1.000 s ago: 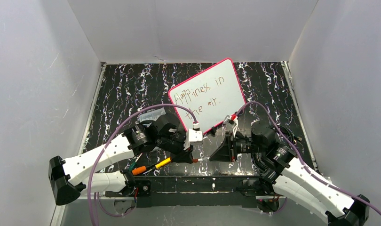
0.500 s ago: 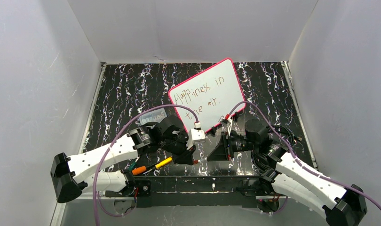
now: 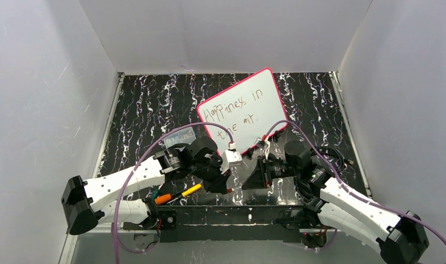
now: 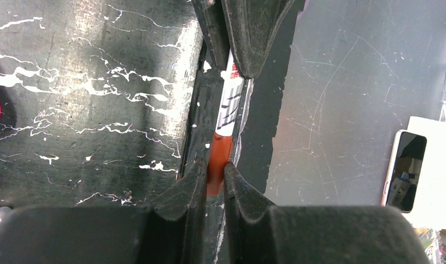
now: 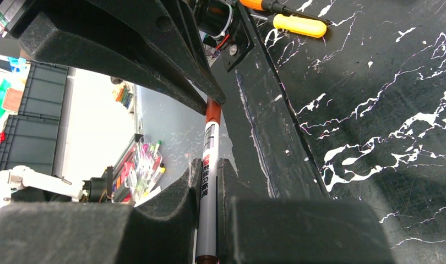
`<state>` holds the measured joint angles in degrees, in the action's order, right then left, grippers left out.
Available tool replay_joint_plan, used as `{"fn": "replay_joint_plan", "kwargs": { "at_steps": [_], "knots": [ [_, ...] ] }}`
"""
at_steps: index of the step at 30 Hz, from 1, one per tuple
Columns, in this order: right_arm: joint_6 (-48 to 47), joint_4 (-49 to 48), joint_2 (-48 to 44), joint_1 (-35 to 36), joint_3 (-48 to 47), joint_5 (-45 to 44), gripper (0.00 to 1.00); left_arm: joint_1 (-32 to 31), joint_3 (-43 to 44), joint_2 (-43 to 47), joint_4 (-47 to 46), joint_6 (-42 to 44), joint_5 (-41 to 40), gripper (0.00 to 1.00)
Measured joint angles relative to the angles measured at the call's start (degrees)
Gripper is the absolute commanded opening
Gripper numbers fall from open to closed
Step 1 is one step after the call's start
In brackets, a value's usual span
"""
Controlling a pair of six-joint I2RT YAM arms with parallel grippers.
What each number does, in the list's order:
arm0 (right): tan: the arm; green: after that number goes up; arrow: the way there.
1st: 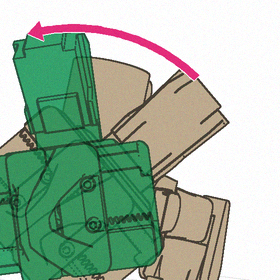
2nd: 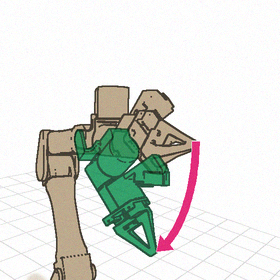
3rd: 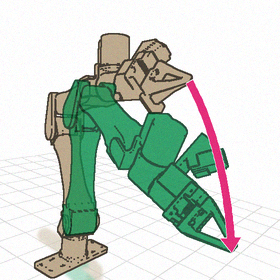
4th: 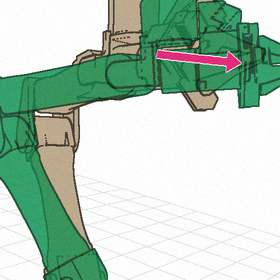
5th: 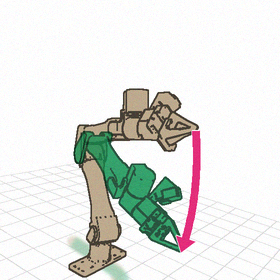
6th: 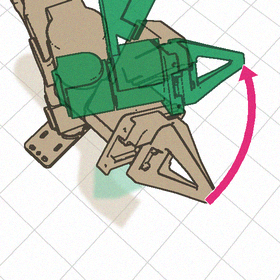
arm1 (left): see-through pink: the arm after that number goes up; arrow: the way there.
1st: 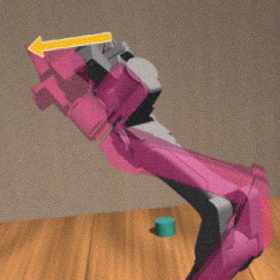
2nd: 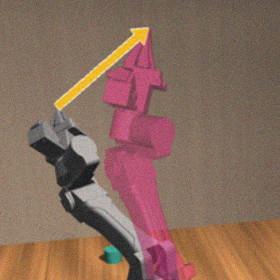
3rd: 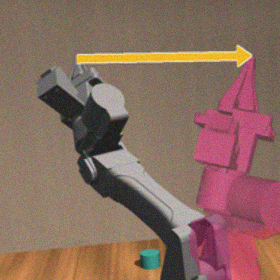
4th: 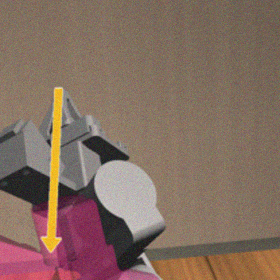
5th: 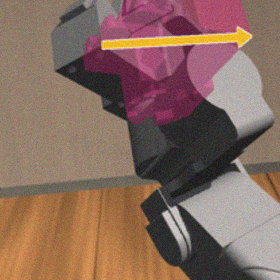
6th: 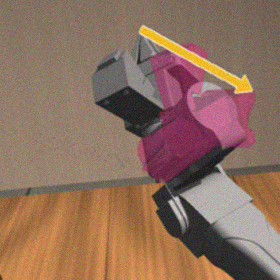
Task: Write a sentence on the whiteboard
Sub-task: Close the whiteboard marker at the center of the board, then place the whiteboard marker at the center of the board.
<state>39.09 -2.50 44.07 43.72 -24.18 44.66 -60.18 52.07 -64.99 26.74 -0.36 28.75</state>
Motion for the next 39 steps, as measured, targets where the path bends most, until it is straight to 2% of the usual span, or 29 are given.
{"fn": "replay_joint_plan", "kwargs": {
  "at_steps": [8, 11, 13, 16, 21, 23, 30, 31, 33, 39],
  "knots": [
    [0.83, -2.1, 2.03, 0.07, 0.68, 0.48, 0.01, -0.02, -0.11, -0.96, -1.84, -1.6, -0.04, 0.0],
    [0.61, -2.58, 2.82, 0.79, 0.74, -1.16, 0.01, -0.15, 0.33, -1.36, -8.44, -2.21, 0.24, 0.02],
    [-0.33, -1.66, 2.86, 1.22, 0.72, -4.35, 0.01, -0.11, 1.05, -1.36, -10.88, -2.38, 0.13, 0.13],
    [-2.05, 2.08, 3.32, 1.31, 0.68, -12.07, 0.01, 0.9, 1.42, -1.2, -12.63, -2.58, -0.55, 0.35],
    [-3.37, 5.99, 6.73, 1.25, 0.68, -22.56, 0.02, 5.68, 1.38, 0.52, -12.41, -3.67, -3.91, 0.59],
    [-3.54, 6.6, 8.0, 1.09, 0.68, -25.97, 0.11, 8.2, 1.16, 2.27, -12.0, -4.26, -5.53, 0.69],
    [-4.7, 10.88, 11.58, -0.35, -0.02, -37.0, 0.63, 18.4, -0.94, 10.1, -11.02, -7.26, -13.84, 0.87],
    [-4.85, 12.07, 11.78, -0.68, -0.5, -38.69, 0.79, 20.57, -1.62, 11.37, -10.75, -7.93, -15.58, 0.88],
    [-5.29, 14.12, 11.8, -1.4, -1.51, -41.99, 0.97, 23.89, -2.71, 13.29, -10.36, -8.94, -18.29, 0.91],
    [-8.44, 21.29, 11.78, -4.9, -7.37, -54.69, 0.99, 34.16, -3.91, 17.25, -9.05, -11.65, -26.95, 0.98]
  ]
}}
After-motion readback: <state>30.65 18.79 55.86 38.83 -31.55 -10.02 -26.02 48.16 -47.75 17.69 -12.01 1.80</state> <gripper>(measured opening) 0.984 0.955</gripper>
